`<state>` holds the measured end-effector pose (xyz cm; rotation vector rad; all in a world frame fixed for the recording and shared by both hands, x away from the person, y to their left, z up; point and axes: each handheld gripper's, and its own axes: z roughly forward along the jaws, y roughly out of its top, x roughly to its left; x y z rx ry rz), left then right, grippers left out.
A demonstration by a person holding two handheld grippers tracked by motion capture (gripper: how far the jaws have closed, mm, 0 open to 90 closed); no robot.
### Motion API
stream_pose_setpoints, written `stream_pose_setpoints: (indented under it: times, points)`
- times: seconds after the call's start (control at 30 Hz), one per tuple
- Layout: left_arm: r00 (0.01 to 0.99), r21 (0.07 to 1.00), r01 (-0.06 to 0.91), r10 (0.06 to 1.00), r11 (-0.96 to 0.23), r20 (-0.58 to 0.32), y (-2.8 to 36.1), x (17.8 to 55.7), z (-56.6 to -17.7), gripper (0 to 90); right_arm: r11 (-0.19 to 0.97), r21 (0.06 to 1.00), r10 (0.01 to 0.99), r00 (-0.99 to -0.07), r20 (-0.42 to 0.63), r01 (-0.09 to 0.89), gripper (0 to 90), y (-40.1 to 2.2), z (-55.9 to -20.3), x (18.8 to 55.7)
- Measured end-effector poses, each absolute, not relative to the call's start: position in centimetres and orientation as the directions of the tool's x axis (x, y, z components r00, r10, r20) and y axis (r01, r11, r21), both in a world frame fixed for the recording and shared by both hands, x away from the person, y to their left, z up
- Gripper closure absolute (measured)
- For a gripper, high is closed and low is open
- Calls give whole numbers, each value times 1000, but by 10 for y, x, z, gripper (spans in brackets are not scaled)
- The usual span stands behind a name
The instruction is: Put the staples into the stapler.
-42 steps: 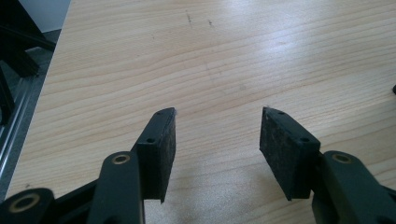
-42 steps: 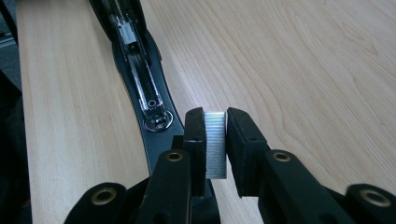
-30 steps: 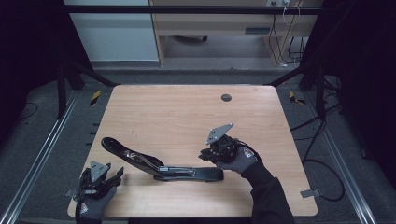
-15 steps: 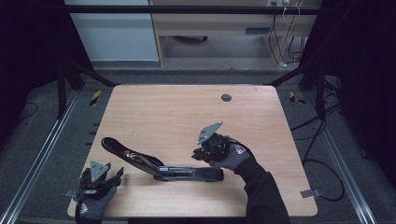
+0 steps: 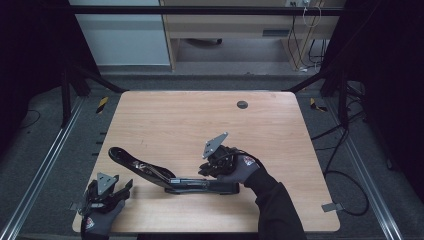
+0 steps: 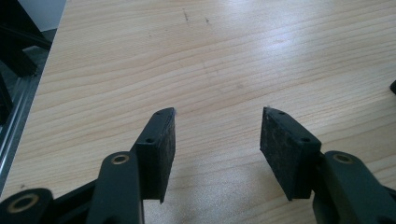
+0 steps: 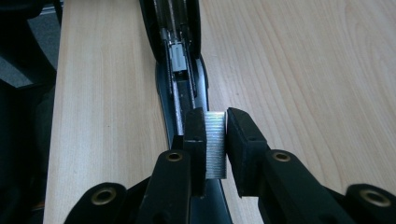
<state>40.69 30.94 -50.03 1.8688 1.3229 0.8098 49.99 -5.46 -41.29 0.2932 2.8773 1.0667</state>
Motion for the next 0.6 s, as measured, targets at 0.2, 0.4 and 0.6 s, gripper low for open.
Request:
stream_pose_setpoints:
  times: [0.2,0.4,0.6]
  points:
    - [284,822,519,954,-234,93,309,407,-500,452,752,644,163,-986,19,137,784,-48,-416,498]
    - [284,822,519,954,-235,93,309,407,-500,452,759,640,140,-990,21,121,783,-42,-421,497]
    - [284,823,517,954,-234,93,309,407,-500,452,773,623,134,-991,24,120,783,-40,-425,496]
